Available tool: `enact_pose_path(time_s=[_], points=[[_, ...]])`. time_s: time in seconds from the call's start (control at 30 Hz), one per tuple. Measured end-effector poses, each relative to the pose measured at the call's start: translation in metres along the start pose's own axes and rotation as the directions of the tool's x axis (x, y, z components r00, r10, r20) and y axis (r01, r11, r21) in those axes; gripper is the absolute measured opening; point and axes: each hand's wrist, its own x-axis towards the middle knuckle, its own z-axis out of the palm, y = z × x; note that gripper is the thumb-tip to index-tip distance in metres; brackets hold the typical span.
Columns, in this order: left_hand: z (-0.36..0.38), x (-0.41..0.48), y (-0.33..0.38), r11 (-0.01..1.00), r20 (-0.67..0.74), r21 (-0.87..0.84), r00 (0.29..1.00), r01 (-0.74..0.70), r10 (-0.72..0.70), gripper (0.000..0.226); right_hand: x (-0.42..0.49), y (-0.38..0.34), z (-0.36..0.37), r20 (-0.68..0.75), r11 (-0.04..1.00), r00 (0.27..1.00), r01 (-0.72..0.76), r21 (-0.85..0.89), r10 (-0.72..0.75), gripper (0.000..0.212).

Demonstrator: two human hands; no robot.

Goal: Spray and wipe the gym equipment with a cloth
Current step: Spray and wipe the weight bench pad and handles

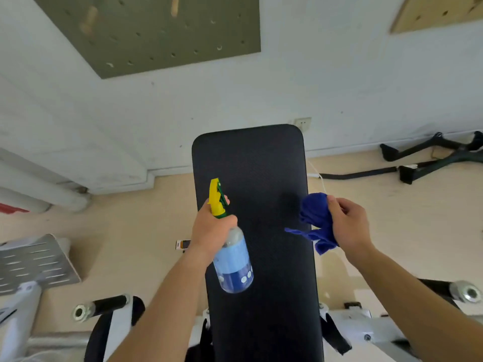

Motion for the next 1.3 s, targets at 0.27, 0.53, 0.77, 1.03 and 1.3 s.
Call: enact_pose_path(time_s=[0.27,0.53,0.77,1.03,1.3], points=[[-0.001,0.058,0.078,0.999,-0.068,0.036,0.997,0.041,-0.039,0.039,0.056,-0.049,-0.008,0.028,0.996,0.997,0.075,0.040,-0.077,0.040],[-0.005,0.079,0.101,0.976,-0.001,0.204,0.997,0.080,-0.081,0.036,0.101,-0.102,0.004,-0.036,0.986,0.990,0.136,0.093,-0.133,0.037],[-0.014,0.084,0.104,0.990,0.103,0.139,0.994,0.007,-0.021,0.034,0.152,-0.116,0.081,0.297,0.715,0.848,0.530,-0.456,-0.439,0.057],[-0.101,0.096,0.083,0.971,-0.043,0.233,0.998,-0.043,0.054,0.037,0.111,-0.150,0.268,0.608,0.208,0.495,0.852,-0.481,-0.621,0.031],[-0.087,0.129,0.086,0.966,0.003,0.245,0.997,-0.079,0.081,0.039,0.175,-0.133,0.173,0.436,0.234,0.611,0.720,-0.653,-0.661,0.039]])
